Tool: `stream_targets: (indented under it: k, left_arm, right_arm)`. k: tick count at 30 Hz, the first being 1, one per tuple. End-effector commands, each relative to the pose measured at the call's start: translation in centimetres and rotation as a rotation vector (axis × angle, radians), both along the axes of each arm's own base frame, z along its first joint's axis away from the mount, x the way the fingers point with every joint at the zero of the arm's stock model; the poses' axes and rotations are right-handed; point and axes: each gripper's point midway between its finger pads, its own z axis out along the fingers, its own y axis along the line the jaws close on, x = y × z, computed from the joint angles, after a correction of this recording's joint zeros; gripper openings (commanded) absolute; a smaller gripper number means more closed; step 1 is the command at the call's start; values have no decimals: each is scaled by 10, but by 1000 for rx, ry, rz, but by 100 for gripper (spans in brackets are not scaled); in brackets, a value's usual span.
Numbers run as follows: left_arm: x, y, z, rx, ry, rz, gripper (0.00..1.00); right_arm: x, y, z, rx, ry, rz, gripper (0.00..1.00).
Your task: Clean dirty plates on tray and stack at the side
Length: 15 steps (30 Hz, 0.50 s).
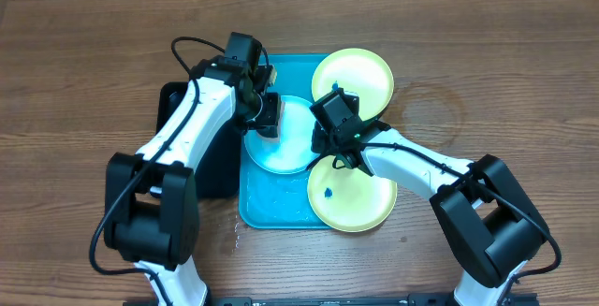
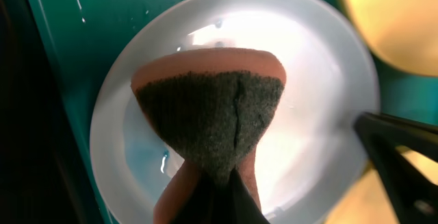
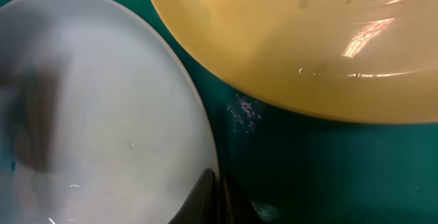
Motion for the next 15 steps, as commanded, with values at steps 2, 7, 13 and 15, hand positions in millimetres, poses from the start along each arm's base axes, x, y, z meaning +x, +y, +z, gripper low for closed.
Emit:
stream_targets:
  k: [2, 7, 13, 15]
  left_arm:
    - [-2, 14, -28, 99, 57, 42, 4]
    - [-7, 24, -52, 160, 113, 51, 4]
    - [-25, -12, -69, -41, 224, -43, 4]
    - [-29, -27, -63, -139, 235, -83, 4]
  right_arm:
    - [0, 0, -4, -4, 6, 2, 4]
    - [0, 0, -4, -3, 6, 2, 4]
    - [1, 0, -4, -3, 6, 2, 4]
    - [0, 0, -4, -3, 6, 2, 4]
